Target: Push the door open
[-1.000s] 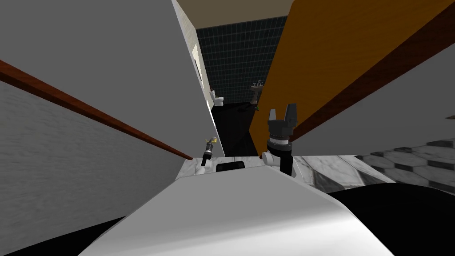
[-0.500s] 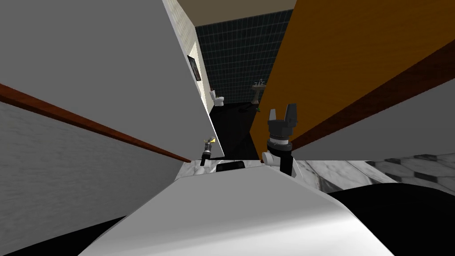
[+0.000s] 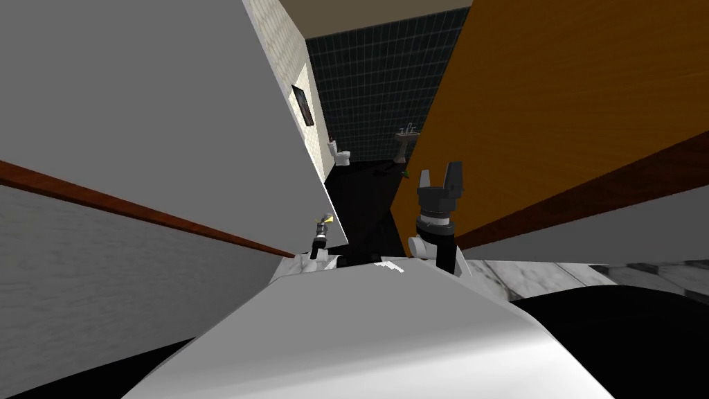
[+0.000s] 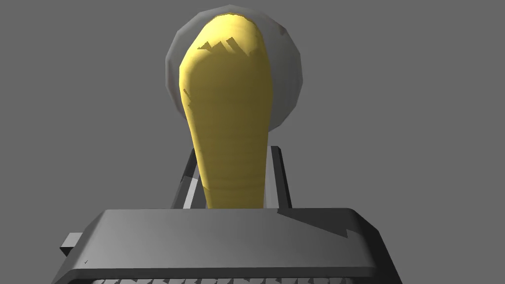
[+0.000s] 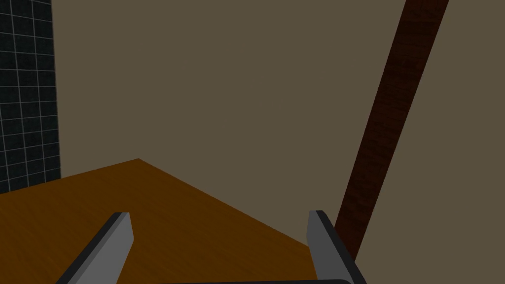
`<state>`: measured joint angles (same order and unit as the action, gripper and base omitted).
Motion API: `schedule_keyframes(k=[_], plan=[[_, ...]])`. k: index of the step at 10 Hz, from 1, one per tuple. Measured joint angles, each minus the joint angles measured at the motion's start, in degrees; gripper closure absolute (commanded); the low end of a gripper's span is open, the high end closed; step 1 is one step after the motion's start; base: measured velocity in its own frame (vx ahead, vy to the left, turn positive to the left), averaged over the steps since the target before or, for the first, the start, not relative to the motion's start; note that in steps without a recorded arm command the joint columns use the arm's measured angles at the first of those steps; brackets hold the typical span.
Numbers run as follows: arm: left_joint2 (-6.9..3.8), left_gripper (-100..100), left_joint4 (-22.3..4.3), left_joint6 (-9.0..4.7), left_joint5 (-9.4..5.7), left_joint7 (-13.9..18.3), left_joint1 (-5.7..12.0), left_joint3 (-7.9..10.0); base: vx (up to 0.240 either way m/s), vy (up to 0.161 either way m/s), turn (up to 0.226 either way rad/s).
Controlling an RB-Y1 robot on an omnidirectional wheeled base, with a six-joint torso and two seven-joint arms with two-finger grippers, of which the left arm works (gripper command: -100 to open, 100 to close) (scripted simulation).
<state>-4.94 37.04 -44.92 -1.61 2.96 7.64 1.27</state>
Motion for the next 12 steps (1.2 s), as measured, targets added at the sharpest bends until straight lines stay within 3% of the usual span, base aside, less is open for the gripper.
schedule_keyframes(k=[1,2,3,8,9,12], plan=[[-0.18,100,-0.1,-0.04,-0.36,-0.2,-0.09,0.66,0.219,-0.098,0.073],[-0.34,100,-2.7,-0.89,-0.89,-0.5,1.45,1.64,0.146,-0.045,0.022],[-0.26,100,-0.4,-0.19,-1.0,-0.8,0.25,1.93,0.192,-0.063,0.077],[-0.56,100,-2.5,-1.0,-2.98,-2.2,1.12,5.63,0.204,-0.097,0.074],[-0.55,100,-0.8,-0.41,-3.26,-2.3,0.1,6.23,0.185,-0.097,0.091],[-0.91,100,-1.0,-0.05,-4.29,-3.0,0.32,8.17,0.16,-0.08,0.055]])
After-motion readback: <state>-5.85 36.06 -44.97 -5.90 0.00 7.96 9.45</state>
